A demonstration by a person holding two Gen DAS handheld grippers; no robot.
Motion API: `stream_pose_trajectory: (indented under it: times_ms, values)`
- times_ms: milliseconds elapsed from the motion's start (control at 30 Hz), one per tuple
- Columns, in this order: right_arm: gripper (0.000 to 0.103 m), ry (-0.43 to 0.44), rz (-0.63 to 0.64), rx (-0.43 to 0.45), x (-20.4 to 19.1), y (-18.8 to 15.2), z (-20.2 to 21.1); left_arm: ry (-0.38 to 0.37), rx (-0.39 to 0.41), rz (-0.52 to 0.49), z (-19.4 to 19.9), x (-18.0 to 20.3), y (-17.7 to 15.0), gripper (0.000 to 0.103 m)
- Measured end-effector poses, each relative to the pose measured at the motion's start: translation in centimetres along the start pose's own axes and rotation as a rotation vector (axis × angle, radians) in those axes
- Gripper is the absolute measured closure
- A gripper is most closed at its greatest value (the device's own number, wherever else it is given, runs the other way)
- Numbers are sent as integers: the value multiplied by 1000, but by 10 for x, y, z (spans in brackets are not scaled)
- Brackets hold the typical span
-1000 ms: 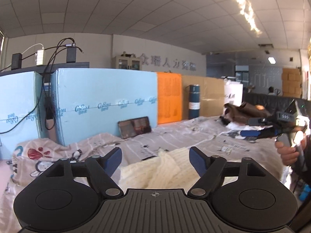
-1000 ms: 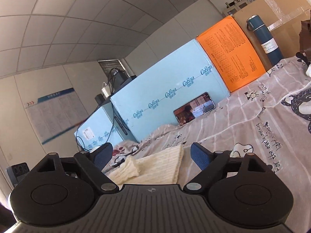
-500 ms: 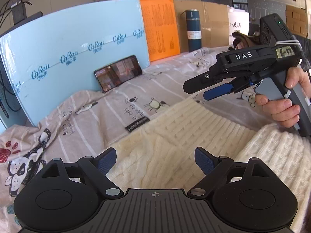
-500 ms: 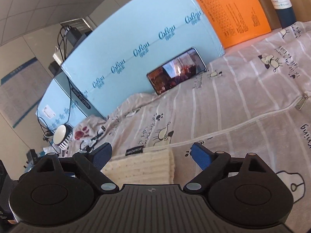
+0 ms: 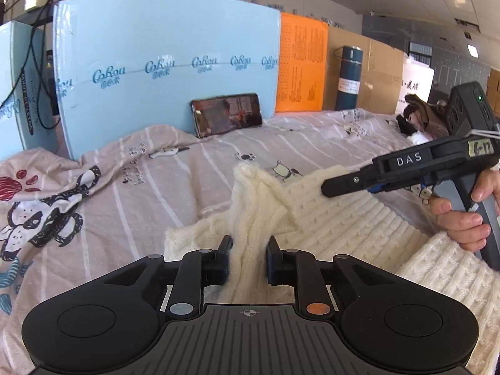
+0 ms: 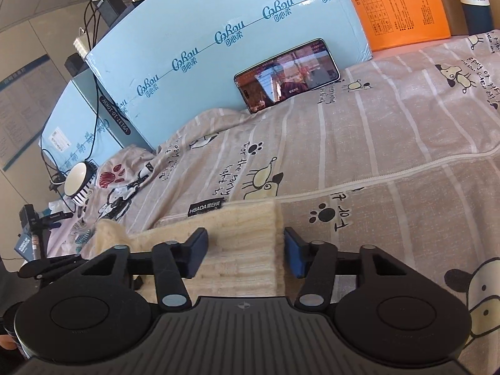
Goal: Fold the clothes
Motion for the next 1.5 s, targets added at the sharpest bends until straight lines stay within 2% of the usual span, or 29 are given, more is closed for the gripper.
stream_pose_trajectory:
  times_ms: [100, 167, 300, 433, 600, 700, 800, 967, 1167, 1267, 1333, 1400, 1500]
  values:
    - [82, 22, 20, 51, -4, 2, 11, 27, 83, 48, 16, -11, 10, 86]
    - [87, 32, 47, 91, -9, 5, 21, 48, 145, 67, 29, -19, 22, 86]
    - [89, 43, 101, 177, -20, 10, 42, 78, 242, 83, 48, -33, 45, 88]
    - [90, -14, 129, 299, -19, 22, 72, 99, 325, 98, 62, -44, 66, 89]
    - [90, -96, 106, 405, -2, 40, 107, 14, 331, 97, 46, -33, 80, 89]
    - [90, -150, 101, 448, 8, 51, 126, -46, 307, 104, 29, -21, 88, 89]
    - [91, -204, 96, 491, 17, 62, 145, -75, 287, 98, 9, -11, 93, 89]
    - [91, -272, 64, 512, 39, 74, 157, -65, 219, 136, -32, -7, 96, 89]
    - [91, -332, 9, 441, 74, 65, 133, -20, 101, 147, -74, -13, 81, 87]
    - [91, -337, -33, 427, 86, 61, 127, 14, 40, 132, -87, -19, 72, 82]
    - [88, -343, -46, 417, 89, 58, 125, 42, 30, 144, -90, -27, 72, 71]
    - [87, -361, -35, 425, 87, 58, 130, 53, 28, 155, -86, -33, 73, 39]
    - [59, -372, -8, 449, 79, 58, 146, 47, 37, 170, -72, -43, 75, 31]
Point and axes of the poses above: each gripper's, at about its wrist camera, not at the fingertips, and z roughly against the way its jaws point, x to its right, y to its top, the point moved 8 cm from there along -z, roughly the way its jaws point, and after that the axes turned 12 degrees about y, right-handed, at the moved point
